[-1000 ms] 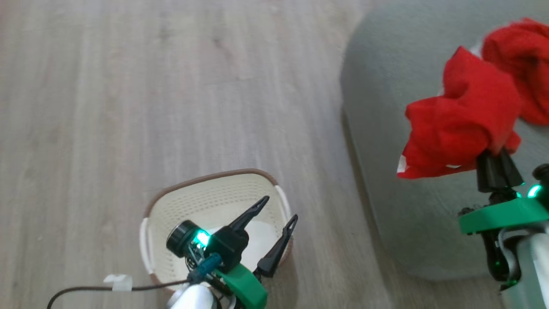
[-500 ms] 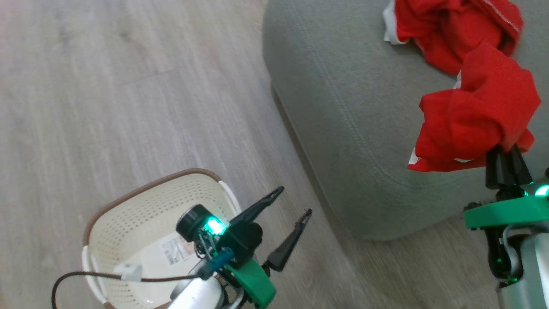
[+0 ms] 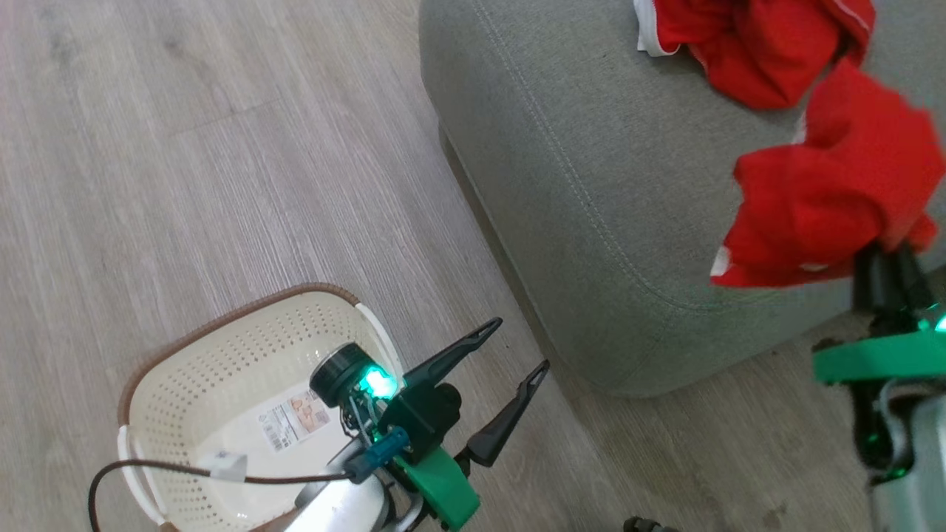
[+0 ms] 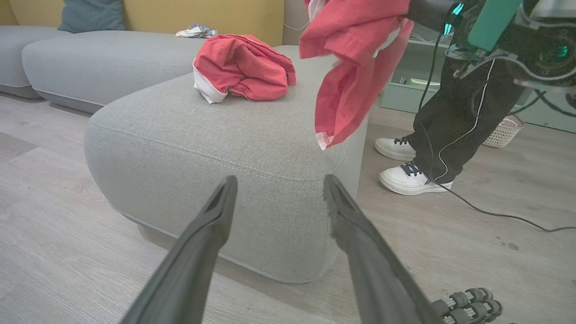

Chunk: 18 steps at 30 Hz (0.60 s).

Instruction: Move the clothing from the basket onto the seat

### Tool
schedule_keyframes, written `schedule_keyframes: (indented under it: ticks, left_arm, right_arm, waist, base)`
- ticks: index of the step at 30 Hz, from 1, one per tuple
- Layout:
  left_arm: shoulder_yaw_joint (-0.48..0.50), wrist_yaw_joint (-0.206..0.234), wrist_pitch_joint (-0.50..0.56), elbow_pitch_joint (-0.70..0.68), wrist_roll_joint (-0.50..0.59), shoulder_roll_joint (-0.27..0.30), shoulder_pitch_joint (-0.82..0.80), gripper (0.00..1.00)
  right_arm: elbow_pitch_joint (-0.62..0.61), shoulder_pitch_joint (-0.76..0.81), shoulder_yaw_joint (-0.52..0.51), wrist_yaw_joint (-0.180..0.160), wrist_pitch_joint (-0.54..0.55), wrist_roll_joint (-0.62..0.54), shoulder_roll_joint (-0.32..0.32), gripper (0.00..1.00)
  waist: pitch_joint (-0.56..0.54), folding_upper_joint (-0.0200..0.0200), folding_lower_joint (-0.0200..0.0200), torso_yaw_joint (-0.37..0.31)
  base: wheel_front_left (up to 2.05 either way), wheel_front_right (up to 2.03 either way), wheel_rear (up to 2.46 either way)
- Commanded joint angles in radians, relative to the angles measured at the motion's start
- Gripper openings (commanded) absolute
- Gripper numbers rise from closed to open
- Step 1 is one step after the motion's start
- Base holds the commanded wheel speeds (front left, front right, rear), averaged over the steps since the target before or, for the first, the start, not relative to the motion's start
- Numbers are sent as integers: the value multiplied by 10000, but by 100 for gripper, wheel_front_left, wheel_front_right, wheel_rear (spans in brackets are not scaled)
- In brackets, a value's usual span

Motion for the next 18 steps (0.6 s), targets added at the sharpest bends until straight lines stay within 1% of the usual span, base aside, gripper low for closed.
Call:
schedule_keyframes:
  ticks: [1,3,4,7,10,13,18]
  left_arm:
    - [238,-7,-49,-388,-105,-7,-413,100]
    - [241,-7,-49,-386,-97,8,-425,100]
    - [217,-7,-49,-362,-78,66,-464,100]
    - [146,-7,-49,-324,-34,190,-611,100]
    - [76,-7,-49,-313,-2,312,-822,100]
    - [42,-7,-49,-300,-20,496,-935,100]
    - [-172,-8,-49,-275,46,888,-1340,100]
  right_arm:
    - [-501,-518,4,-2,-67,-60,-248,0]
    - [-691,-735,-205,-2,-67,-44,-389,0]
    - [-807,-1028,-310,-2,-67,-69,-651,0]
    - [-938,-1668,-520,-2,-67,-17,-1125,0]
    - [-910,-2490,-965,-2,-67,-69,-1700,0]
    - [-609,-3409,-1282,-2,-67,-162,-2275,0]
    - [164,-4970,-1675,-2,-67,163,-3220,0]
  waist:
    - [43,0,-1,38]
    - [138,0,-1,69]
    - [283,0,-1,94]
    - [605,0,-1,143]
    - [1075,0,-1,223]
    - [1505,0,-1,295]
    - [2351,0,-1,596]
  base:
    - [0,0,0]
    - [0,0,0]
    - [0,0,0]
    - [0,0,0]
    - [0,0,0]
    - [0,0,0]
    - [0,0,0]
